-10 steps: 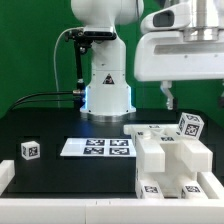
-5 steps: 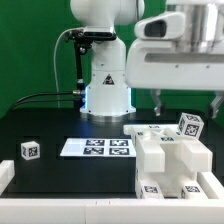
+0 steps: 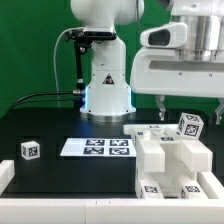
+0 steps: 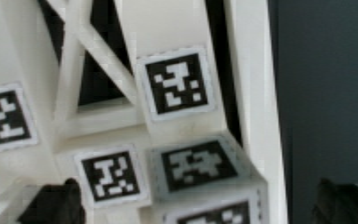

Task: Assemble chair

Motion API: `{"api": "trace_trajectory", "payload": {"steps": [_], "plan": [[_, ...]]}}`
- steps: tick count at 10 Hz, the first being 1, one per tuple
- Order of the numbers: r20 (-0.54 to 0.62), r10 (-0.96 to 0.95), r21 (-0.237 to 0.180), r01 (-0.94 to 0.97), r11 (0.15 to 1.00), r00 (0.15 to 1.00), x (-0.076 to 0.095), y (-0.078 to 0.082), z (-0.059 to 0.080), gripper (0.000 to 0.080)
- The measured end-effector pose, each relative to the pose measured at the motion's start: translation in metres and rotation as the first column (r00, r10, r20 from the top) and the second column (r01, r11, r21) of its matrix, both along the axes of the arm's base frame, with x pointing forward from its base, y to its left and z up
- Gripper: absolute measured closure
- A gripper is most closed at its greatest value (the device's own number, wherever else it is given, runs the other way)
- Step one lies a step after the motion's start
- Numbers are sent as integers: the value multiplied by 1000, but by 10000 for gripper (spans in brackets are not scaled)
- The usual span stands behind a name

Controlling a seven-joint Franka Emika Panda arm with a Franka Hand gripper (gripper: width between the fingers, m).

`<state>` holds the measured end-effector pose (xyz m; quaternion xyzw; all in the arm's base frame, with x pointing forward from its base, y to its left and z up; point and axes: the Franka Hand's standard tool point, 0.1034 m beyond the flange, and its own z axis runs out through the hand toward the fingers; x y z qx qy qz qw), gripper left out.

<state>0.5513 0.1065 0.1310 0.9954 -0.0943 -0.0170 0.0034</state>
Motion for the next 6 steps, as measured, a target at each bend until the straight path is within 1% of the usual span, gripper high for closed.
{"api": "trace_trajectory", "payload": {"steps": [2, 3, 4, 5, 6], "plan": [[24, -7, 1, 7, 1000, 1000, 8, -4, 5, 151], [42, -9, -1, 9, 1000, 999, 10, -5, 4, 151], [41, -9, -1, 9, 1000, 999, 10, -6, 4, 255], [41, -11, -1, 11, 1000, 999, 10, -6, 4, 392], [40, -21, -1, 21, 1000, 999, 9, -6, 4, 546]]}}
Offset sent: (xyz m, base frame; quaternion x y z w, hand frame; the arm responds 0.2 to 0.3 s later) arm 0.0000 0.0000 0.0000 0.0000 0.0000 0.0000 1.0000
